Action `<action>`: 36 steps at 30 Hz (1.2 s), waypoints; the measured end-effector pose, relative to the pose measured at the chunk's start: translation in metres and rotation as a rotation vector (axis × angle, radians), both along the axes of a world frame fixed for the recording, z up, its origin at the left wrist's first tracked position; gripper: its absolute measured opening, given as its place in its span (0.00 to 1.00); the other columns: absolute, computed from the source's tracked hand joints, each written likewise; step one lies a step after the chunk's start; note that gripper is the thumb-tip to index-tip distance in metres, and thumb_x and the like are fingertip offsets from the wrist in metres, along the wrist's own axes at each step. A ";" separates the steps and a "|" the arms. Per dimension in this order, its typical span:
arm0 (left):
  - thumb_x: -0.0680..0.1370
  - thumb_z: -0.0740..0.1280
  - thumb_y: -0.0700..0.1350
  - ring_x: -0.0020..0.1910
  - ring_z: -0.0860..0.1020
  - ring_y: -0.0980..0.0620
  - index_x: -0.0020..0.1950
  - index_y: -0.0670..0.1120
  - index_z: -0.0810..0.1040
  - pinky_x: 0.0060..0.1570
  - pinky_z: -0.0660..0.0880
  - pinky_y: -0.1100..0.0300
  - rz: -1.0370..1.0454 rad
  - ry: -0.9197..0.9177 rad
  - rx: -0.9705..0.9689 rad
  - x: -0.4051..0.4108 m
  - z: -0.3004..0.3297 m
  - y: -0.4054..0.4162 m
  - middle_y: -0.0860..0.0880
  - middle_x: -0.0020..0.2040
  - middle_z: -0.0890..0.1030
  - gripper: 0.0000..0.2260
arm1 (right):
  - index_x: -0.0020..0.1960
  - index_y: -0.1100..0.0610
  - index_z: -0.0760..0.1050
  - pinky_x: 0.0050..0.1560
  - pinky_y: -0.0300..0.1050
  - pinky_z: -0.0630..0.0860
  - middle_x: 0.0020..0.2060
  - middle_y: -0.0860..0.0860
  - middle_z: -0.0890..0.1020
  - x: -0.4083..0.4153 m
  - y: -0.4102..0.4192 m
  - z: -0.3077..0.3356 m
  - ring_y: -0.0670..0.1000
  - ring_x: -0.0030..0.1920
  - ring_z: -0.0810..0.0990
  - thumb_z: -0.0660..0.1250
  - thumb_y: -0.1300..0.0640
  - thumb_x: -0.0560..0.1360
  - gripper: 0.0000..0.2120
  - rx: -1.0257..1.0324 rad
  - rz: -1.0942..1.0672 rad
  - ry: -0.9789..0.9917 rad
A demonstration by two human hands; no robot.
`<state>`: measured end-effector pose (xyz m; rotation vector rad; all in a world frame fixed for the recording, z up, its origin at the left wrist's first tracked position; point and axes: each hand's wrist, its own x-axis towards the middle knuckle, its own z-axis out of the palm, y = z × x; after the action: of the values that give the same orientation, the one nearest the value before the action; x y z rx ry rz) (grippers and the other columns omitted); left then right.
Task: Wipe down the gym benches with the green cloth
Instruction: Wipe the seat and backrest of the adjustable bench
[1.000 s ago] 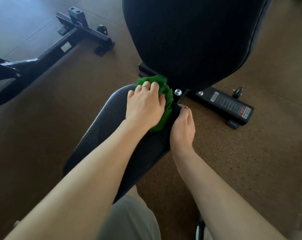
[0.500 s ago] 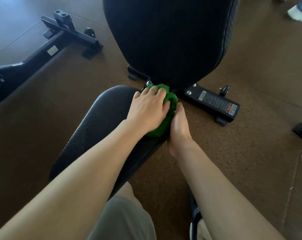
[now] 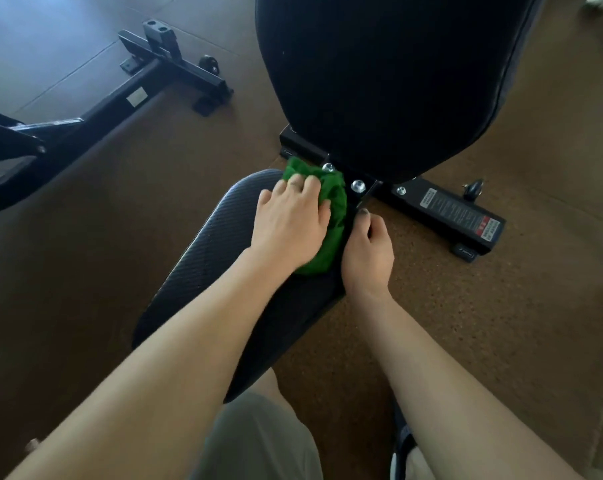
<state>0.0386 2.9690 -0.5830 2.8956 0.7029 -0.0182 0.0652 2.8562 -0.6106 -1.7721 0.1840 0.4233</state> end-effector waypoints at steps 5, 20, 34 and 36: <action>0.85 0.56 0.53 0.61 0.75 0.43 0.62 0.45 0.73 0.59 0.67 0.49 0.003 -0.020 -0.007 -0.025 0.007 -0.008 0.47 0.61 0.78 0.13 | 0.51 0.52 0.76 0.45 0.51 0.74 0.43 0.50 0.80 -0.003 0.002 0.001 0.51 0.44 0.79 0.51 0.41 0.85 0.20 -0.073 0.000 -0.003; 0.85 0.57 0.51 0.62 0.74 0.40 0.60 0.44 0.72 0.61 0.67 0.45 0.180 -0.018 -0.008 -0.012 0.003 0.042 0.43 0.61 0.77 0.12 | 0.52 0.53 0.78 0.38 0.46 0.70 0.36 0.46 0.78 -0.005 0.007 -0.006 0.47 0.35 0.76 0.56 0.43 0.84 0.18 -0.166 -0.054 -0.092; 0.86 0.56 0.51 0.61 0.73 0.41 0.61 0.44 0.71 0.60 0.66 0.47 0.151 -0.015 -0.008 -0.019 0.000 0.049 0.45 0.61 0.75 0.13 | 0.55 0.51 0.79 0.39 0.45 0.70 0.36 0.47 0.80 -0.006 0.007 -0.004 0.46 0.35 0.77 0.56 0.43 0.85 0.17 -0.231 -0.054 -0.131; 0.85 0.57 0.52 0.60 0.74 0.40 0.61 0.44 0.71 0.59 0.67 0.46 0.131 -0.026 -0.003 -0.046 0.001 0.035 0.45 0.60 0.76 0.13 | 0.55 0.51 0.79 0.39 0.46 0.71 0.37 0.48 0.80 -0.005 0.007 -0.004 0.47 0.37 0.78 0.55 0.42 0.85 0.17 -0.245 -0.041 -0.136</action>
<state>-0.0075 3.0045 -0.5815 2.8352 0.8845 0.0347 0.0603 2.8631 -0.6149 -2.0270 0.1819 0.2577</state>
